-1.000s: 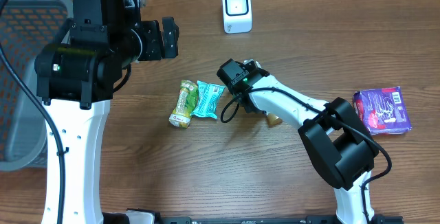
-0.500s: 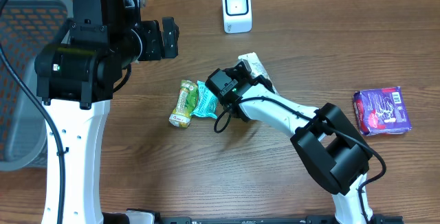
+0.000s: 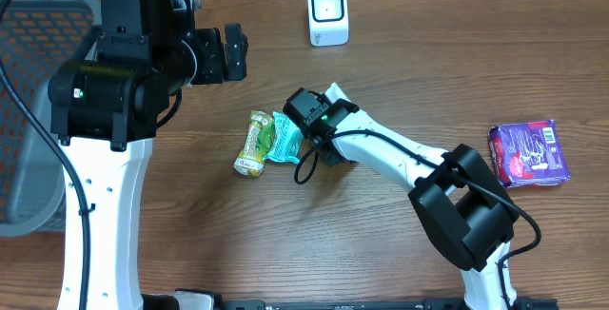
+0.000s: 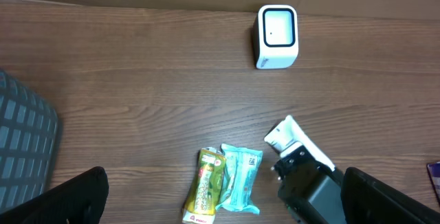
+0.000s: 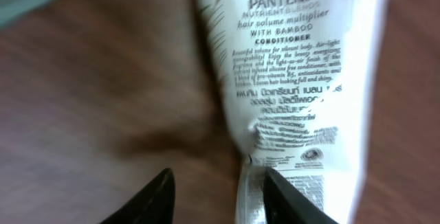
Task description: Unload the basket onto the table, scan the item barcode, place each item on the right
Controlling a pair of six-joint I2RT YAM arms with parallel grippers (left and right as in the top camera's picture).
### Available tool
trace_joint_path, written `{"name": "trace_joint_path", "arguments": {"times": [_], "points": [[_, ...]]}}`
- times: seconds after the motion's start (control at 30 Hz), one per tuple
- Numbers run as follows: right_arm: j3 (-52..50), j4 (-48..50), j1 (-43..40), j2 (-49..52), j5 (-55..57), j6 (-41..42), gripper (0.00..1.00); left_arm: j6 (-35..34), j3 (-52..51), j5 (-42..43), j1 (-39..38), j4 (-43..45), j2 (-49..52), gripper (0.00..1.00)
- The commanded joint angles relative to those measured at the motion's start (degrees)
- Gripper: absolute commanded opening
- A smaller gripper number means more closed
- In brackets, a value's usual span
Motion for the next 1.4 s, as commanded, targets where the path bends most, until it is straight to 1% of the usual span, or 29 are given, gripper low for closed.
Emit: {"name": "trace_joint_path", "arguments": {"times": [0.0,0.13,0.27,0.4,0.5,0.57,0.7,0.83,1.0,1.1,1.13,1.17,1.2,1.27,1.37], "points": [[3.0,-3.4,0.0,-0.9,-13.0,1.1,0.41,0.5,0.0,-0.2,0.2,0.1,0.4,1.0],[4.4,-6.1,-0.1,-2.9,-16.0,2.7,0.42,0.5,0.0,-0.2,0.2,0.1,0.4,1.0],[4.2,-8.8,-0.3,-3.1,-16.0,6.7,0.43,0.5,0.0,-0.2,0.2,0.1,0.4,1.0],[1.3,-9.8,-1.9,-3.1,-17.0,10.9,0.43,0.5,0.0,-0.2,0.2,0.1,0.4,1.0],[-1.1,-9.7,-3.6,-3.1,-16.9,11.2,0.42,0.5,0.0,-0.2,0.2,0.1,0.4,0.99],[-1.9,-9.7,-5.9,-3.1,-16.9,11.2,0.39,0.5,0.0,-0.2,0.2,0.1,0.4,1.0],[-1.9,-9.7,-8.8,-3.1,-16.4,11.2,0.39,0.5,0.0,-0.2,0.2,0.1,0.4,1.0],[-2.0,-9.9,-13.2,-3.1,-11.7,11.2,0.39,0.5,0.0,-0.2,0.2,0.1,0.4,1.0],[-2.0,-7.0,-19.7,-3.1,-6.7,11.0,0.4,0.5,0.0,-0.2,0.2,0.1,0.4,0.99],[-2.0,-1.7,-24.7,-3.1,-5.7,9.3,0.4,0.5,0.0,-0.2,0.2,0.1,0.4,1.0],[-2.0,0.7,-26.3,-3.1,-6.5,8.7,0.4,0.5,0.0,-0.2,0.2,0.1,0.4,1.0],[-2.0,6.0,-29.3,-3.1,-11.6,6.4,0.44,0.5,0.0,-0.2,0.2,0.1,0.4,0.99],[-2.0,8.2,-30.3,-3.1,-14.7,5.9,0.46,0.5,0.0,-0.2,0.2,0.1,0.4,1.0],[-2.0,13.4,-32.3,-3.0,-23.9,6.0,0.5,0.5,0.0,-0.2,0.2,0.1,0.4,1.0],[-2.0,20.2,-33.5,-2.8,-39.4,6.1,0.52,0.5,0.0,-0.2,0.2,0.1,0.4,1.0]]}}
